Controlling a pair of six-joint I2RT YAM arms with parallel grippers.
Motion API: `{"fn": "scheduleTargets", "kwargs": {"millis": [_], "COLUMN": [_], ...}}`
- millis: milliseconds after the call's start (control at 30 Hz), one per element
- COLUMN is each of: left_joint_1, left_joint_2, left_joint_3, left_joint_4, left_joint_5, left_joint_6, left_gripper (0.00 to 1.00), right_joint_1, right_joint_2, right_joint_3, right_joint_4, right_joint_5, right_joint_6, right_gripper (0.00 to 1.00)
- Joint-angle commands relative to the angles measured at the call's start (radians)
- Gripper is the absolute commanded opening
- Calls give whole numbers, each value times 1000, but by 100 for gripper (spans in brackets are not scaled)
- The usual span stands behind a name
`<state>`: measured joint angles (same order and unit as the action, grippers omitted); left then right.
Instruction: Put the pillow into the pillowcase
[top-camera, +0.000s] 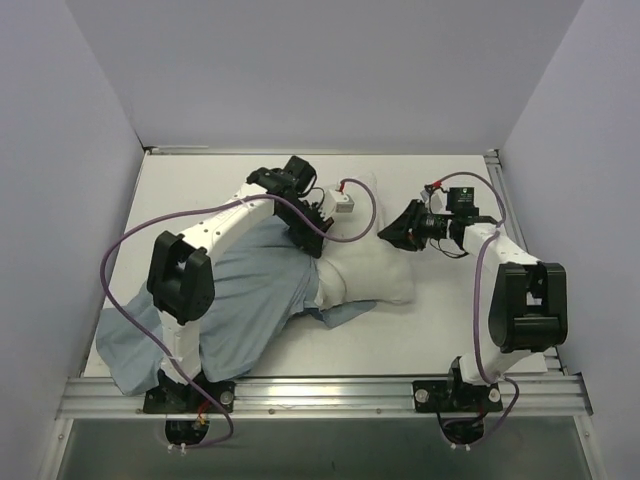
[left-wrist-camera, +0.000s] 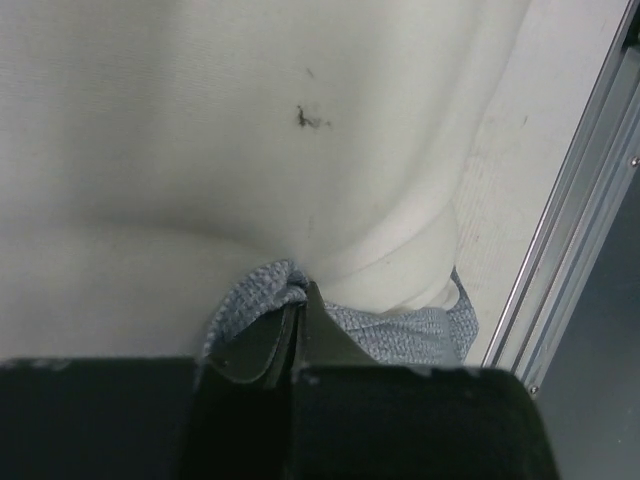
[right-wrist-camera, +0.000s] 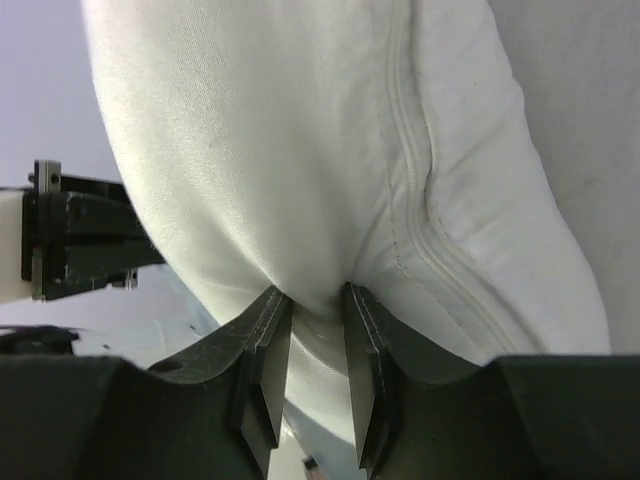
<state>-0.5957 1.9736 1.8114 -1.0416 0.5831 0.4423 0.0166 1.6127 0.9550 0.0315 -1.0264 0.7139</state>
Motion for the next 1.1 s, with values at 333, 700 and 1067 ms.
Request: {"fn": "scheduleTargets", "kwargs": {"millis": [333,700,1067], "left_joint_1": [-80,-154,25], "left_joint_2": [8,-255,-121], "left_joint_3": [161,-242,273], "left_joint_4": [284,200,81], "left_joint_5": [144,205,8], "left_joint_6": [33,70,-1], "left_gripper": [0,0,77], "right_joint_1": [141,31,-426], "right_joint_2": [-142,-149,18], "right_joint_3": [16,77,474], "right_joint_4": [-541,-646,-1411], "right_joint_5": [45,29,-106], "right_joint_6": [-502,-585,-1227], "right_gripper": [27,56,100]}}
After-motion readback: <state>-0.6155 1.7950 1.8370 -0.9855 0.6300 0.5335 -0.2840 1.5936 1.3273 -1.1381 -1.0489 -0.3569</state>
